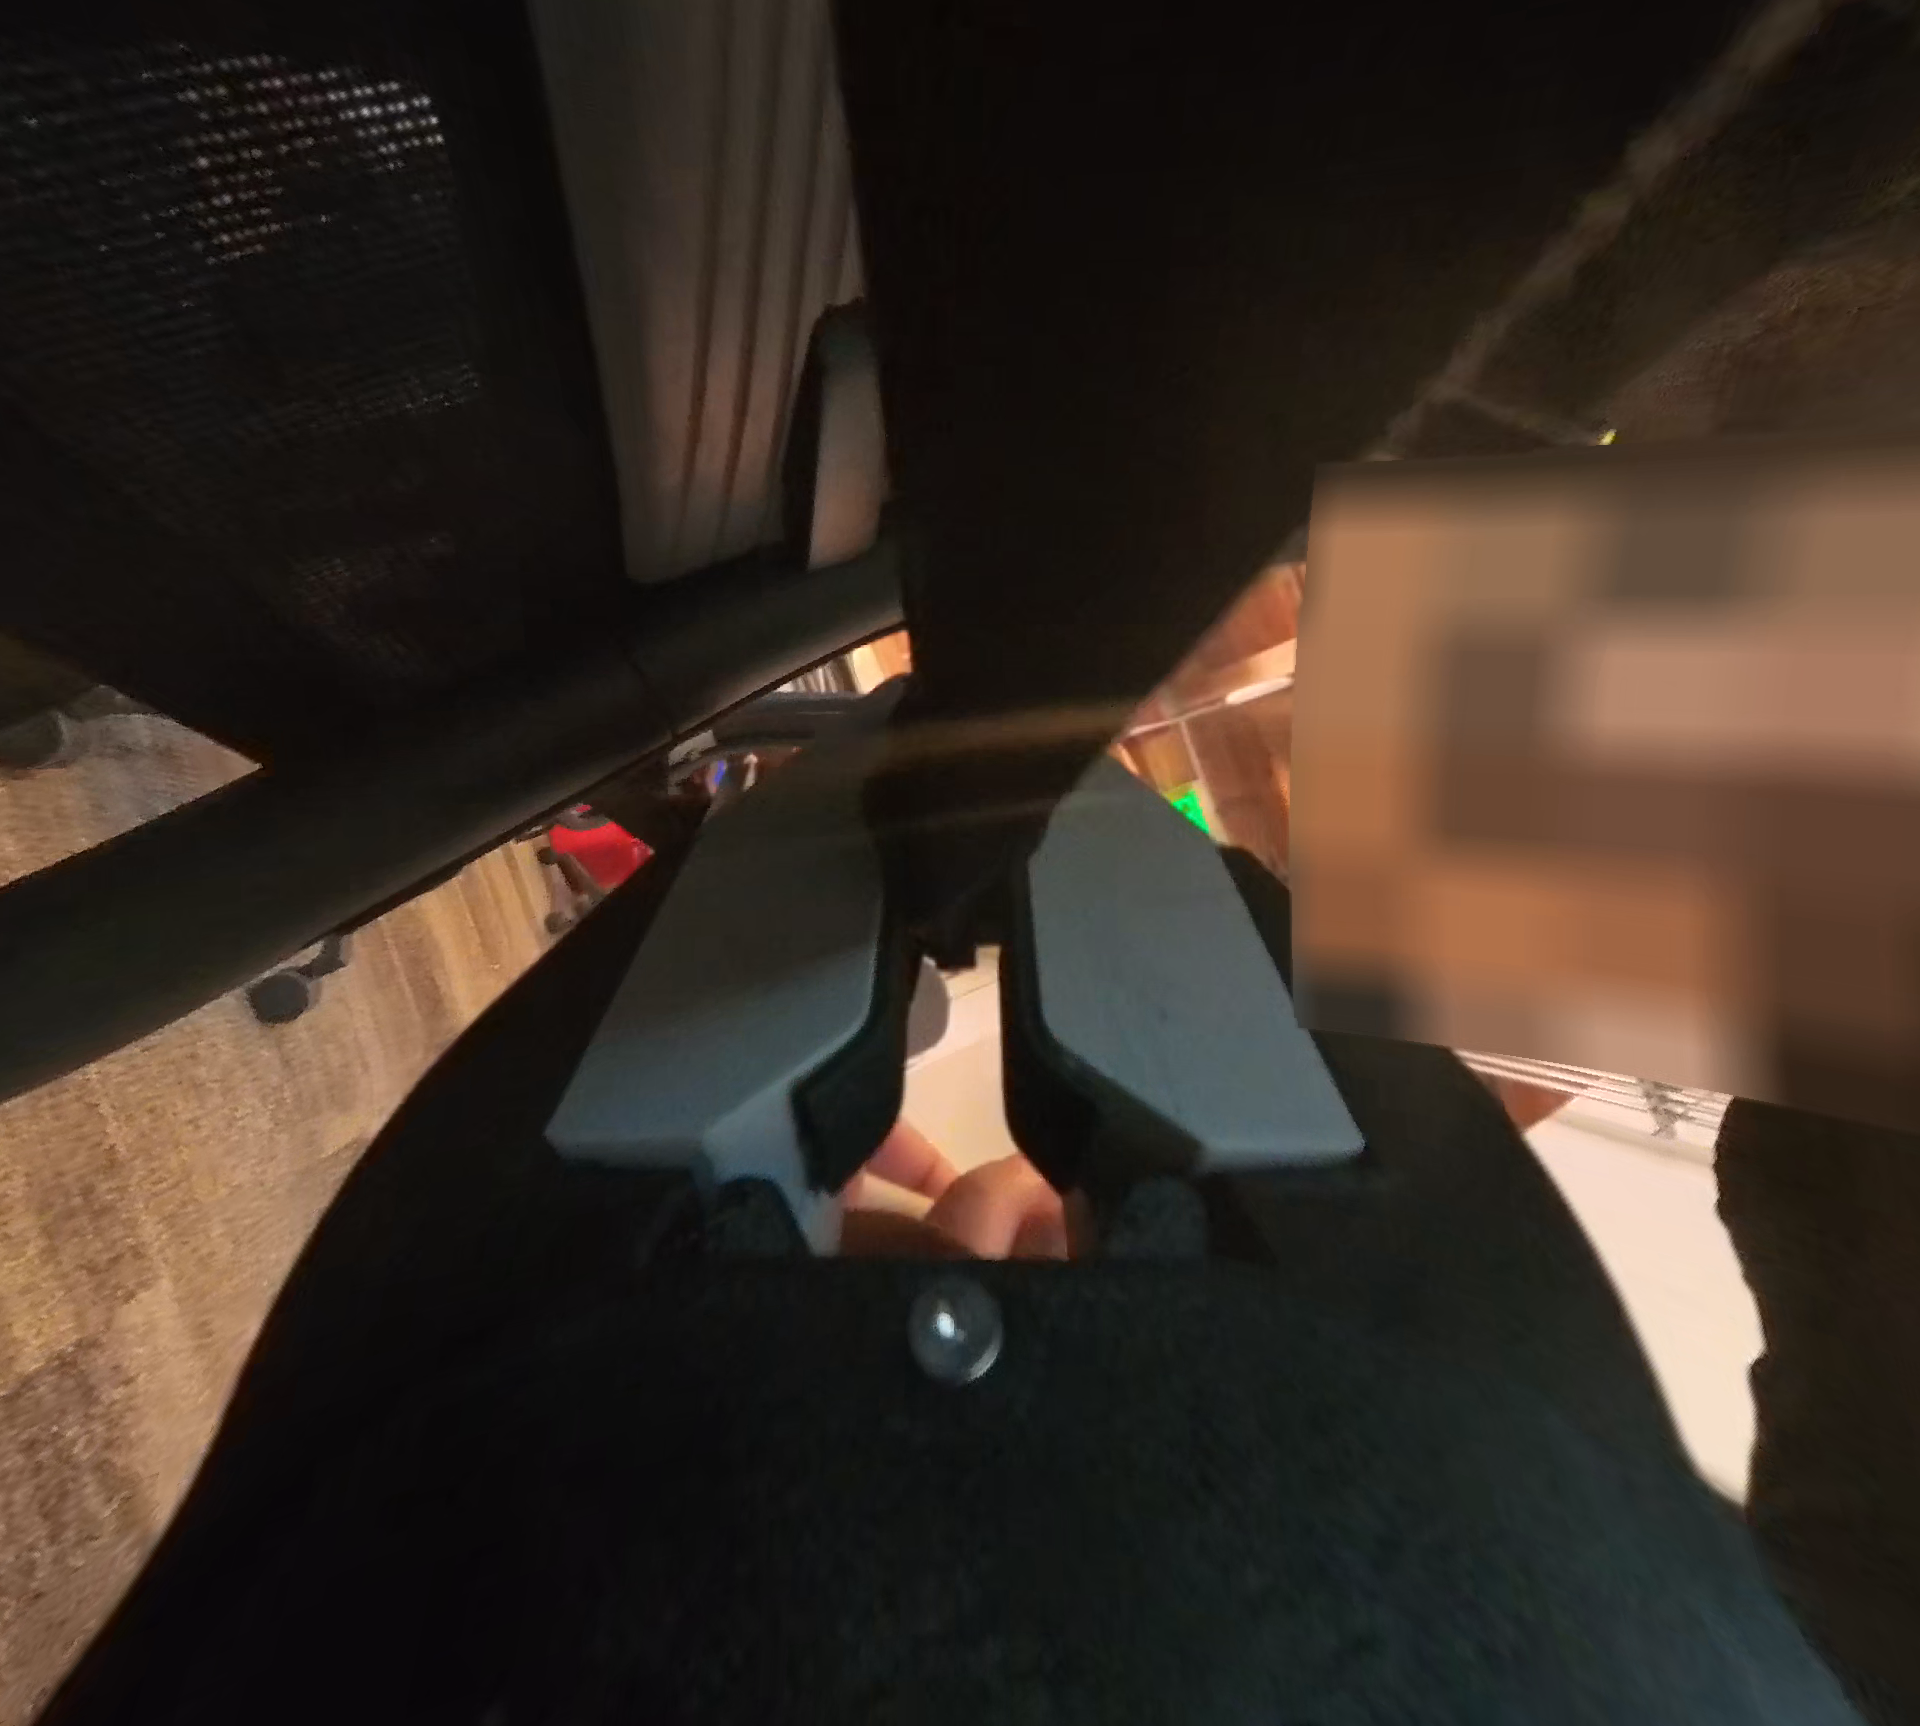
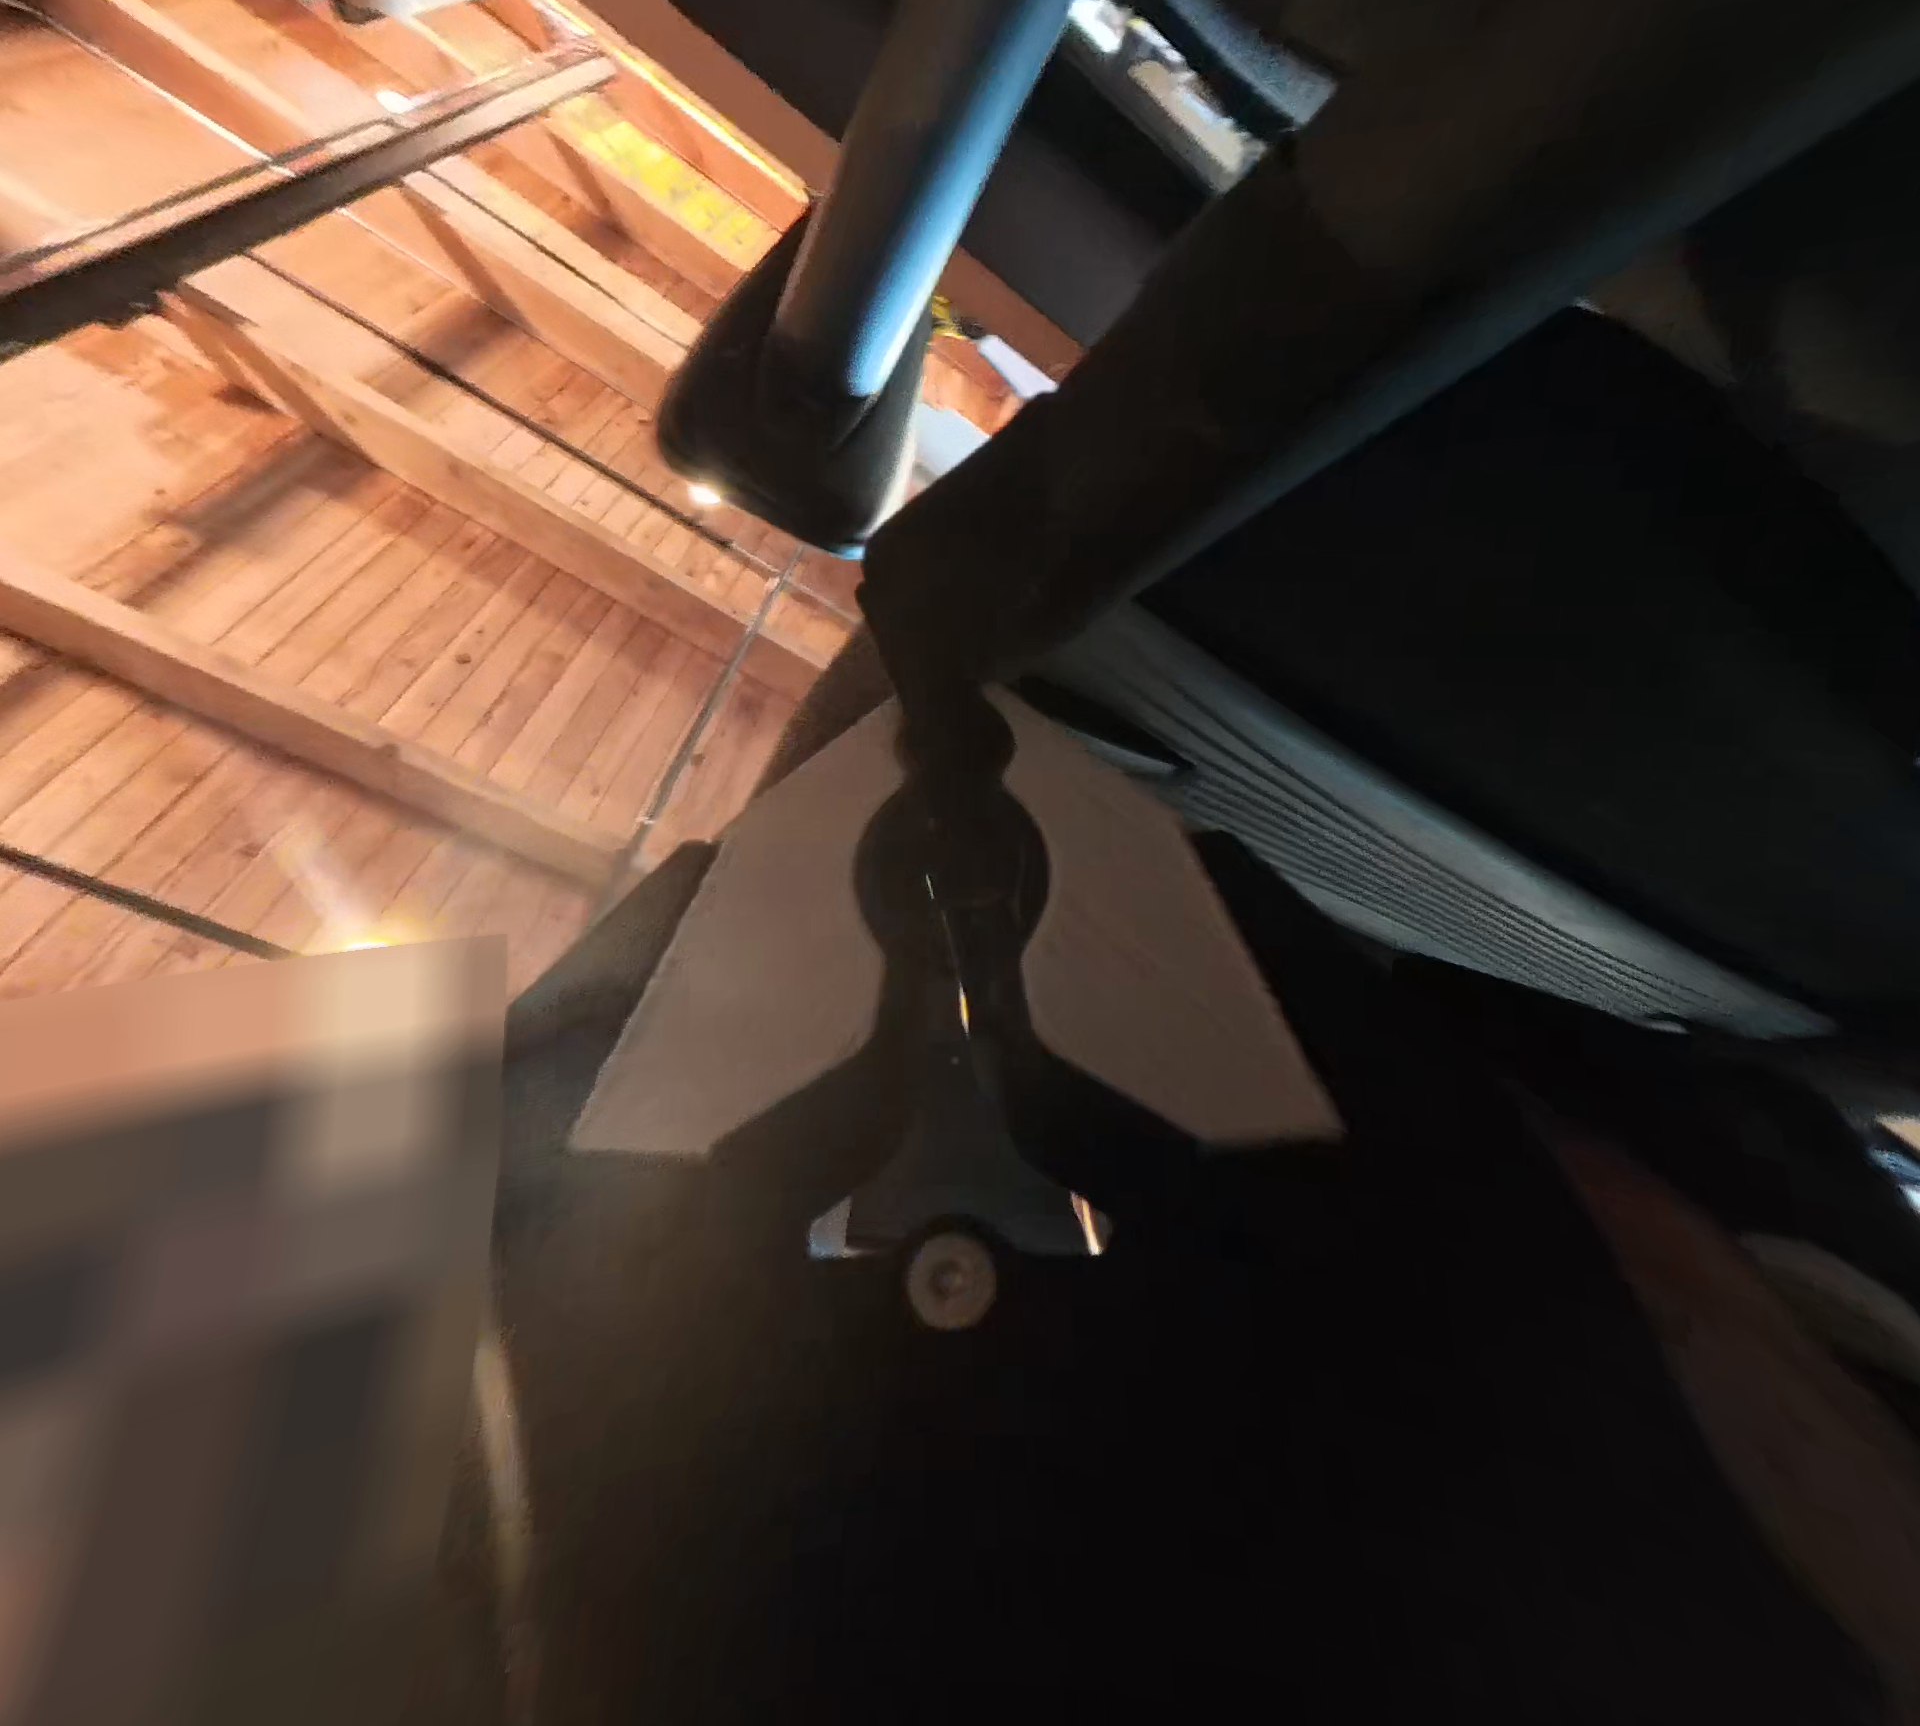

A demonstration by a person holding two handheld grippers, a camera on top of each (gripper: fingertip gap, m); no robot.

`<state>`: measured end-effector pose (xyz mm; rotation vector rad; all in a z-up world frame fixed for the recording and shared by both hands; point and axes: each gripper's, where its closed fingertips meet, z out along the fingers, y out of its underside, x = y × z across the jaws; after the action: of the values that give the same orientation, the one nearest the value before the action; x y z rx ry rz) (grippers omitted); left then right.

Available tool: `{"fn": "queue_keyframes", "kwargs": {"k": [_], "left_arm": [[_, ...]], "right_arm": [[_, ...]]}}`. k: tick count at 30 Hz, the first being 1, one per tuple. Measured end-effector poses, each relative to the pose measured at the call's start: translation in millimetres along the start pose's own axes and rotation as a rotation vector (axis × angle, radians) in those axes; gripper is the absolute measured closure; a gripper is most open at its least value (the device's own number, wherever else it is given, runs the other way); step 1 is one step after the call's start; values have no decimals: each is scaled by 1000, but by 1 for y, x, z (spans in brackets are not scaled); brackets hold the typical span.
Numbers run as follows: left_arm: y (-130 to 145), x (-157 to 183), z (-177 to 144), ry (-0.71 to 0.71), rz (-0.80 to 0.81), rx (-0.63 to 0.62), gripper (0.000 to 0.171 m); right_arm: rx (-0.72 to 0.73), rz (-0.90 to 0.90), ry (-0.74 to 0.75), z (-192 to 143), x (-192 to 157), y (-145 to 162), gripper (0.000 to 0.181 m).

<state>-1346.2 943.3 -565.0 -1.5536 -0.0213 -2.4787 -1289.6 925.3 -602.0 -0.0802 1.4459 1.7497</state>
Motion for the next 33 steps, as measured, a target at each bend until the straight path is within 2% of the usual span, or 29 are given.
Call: {"fn": "queue_keyframes", "kwargs": {"k": [1, 4, 9, 15, 20, 24, 29, 31, 33], "left_arm": [[3, 0, 0, -1, 9, -23, 163], [7, -1, -2, -18, 33, -58, 163], [12, -1, -5, -51, 44, -57, 163], [10, -4, -3, -97, 91, -50, 163], [3, -8, 5, -126, 112, -36, 163], [-1, -8, 5, -137, 128, -35, 164], [1, -13, 4, -192, 164, -59, 164], [-2, -12, 5, -196, 148, -30, 164], [-5, -11, 6, -196, 128, -1, 164]], "right_arm": [[6, -17, 30, -1, 3, -1, 181], [53, -122, 62, -3, 0, -7, 181], [79, -123, 71, 2, 10, -1, 181], [133, -237, 161, -1, 10, -5, 181], [172, -266, 114, 3, -1, -7, 180], [170, -291, 148, 4, 3, -6, 181], [178, -461, 248, 2, 2, -2, 181], [166, -526, 258, 7, 0, 4, 181], [159, -494, 250, 9, 1, 4, 181]]}}
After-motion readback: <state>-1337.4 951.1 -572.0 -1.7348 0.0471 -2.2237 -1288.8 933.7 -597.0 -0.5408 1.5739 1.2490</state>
